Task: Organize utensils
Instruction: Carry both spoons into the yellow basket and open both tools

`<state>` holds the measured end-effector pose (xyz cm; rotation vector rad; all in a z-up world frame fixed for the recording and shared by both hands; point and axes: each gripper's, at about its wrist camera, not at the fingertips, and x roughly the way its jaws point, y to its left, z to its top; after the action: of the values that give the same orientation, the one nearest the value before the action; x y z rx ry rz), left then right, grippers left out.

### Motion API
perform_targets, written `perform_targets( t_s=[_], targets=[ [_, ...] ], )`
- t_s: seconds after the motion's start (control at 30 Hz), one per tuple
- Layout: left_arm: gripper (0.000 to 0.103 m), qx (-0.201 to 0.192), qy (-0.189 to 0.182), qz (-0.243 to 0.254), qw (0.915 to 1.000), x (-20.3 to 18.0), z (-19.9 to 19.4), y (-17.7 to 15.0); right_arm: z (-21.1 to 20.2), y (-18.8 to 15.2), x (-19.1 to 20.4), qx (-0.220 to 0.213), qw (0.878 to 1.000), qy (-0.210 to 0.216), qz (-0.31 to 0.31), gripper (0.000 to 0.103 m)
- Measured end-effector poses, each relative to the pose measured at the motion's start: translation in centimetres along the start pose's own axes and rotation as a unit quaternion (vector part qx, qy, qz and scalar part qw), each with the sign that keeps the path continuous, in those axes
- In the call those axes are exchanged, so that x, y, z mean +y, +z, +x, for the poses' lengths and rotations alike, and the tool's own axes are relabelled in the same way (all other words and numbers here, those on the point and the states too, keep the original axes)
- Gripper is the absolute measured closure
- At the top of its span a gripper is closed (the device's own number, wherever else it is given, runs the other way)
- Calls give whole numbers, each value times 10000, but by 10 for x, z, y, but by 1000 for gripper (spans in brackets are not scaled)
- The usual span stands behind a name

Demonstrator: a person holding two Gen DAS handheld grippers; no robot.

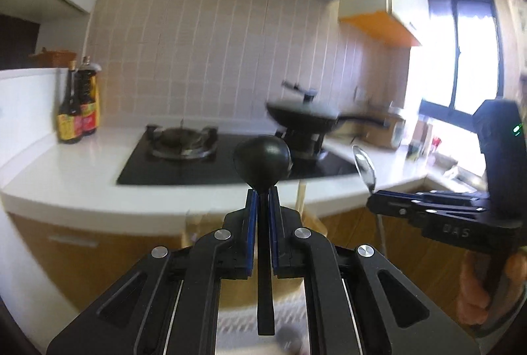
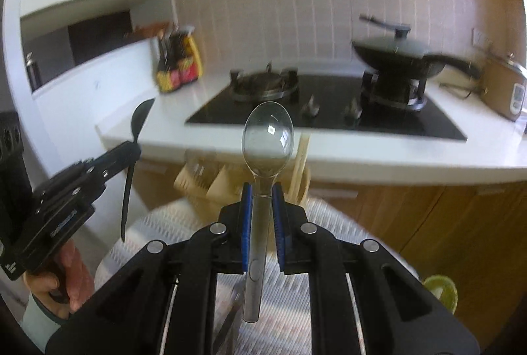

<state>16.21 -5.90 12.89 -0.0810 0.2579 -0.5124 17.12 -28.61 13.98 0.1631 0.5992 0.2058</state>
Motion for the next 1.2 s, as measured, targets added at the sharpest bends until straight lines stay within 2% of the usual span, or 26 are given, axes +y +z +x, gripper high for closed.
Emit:
perform_targets(
  t_s=[0.07,0.23,0.27,0.37,0.47,0.53,0.67,1.1,1.2],
  targets=[
    [98,-186,2,-42,9998,1,6,6,6,12,-7,-321,9995,-1,49,93],
    [98,-576,-31,-144,9982,11,26,13,23,29,-11,-808,9967,-64,47,93],
    [98,-656,-98,-147,9977,13,28,13,29,30,-12,-867,9962,-47,48,93],
    [97,-787,-2,-105,9968,18,39,8,46,32,-16,-965,9953,-81,53,93],
    [97,-861,17,-253,9960,32,49,1,67,31,-20,-1019,9947,-123,60,92],
    [97,-1045,169,-320,9939,41,51,-5,75,29,-19,-1022,9946,-169,13,92],
    [97,-892,247,-470,9946,56,68,-14,93,23,-22,-1017,9947,-125,-15,92],
    [96,-652,250,-211,9973,54,95,-43,107,-2,-17,-1084,9932,-283,-330,92],
    [80,-640,314,-23,9975,49,92,-45,102,-8,-13,-1102,9927,-242,-427,92]
  ],
)
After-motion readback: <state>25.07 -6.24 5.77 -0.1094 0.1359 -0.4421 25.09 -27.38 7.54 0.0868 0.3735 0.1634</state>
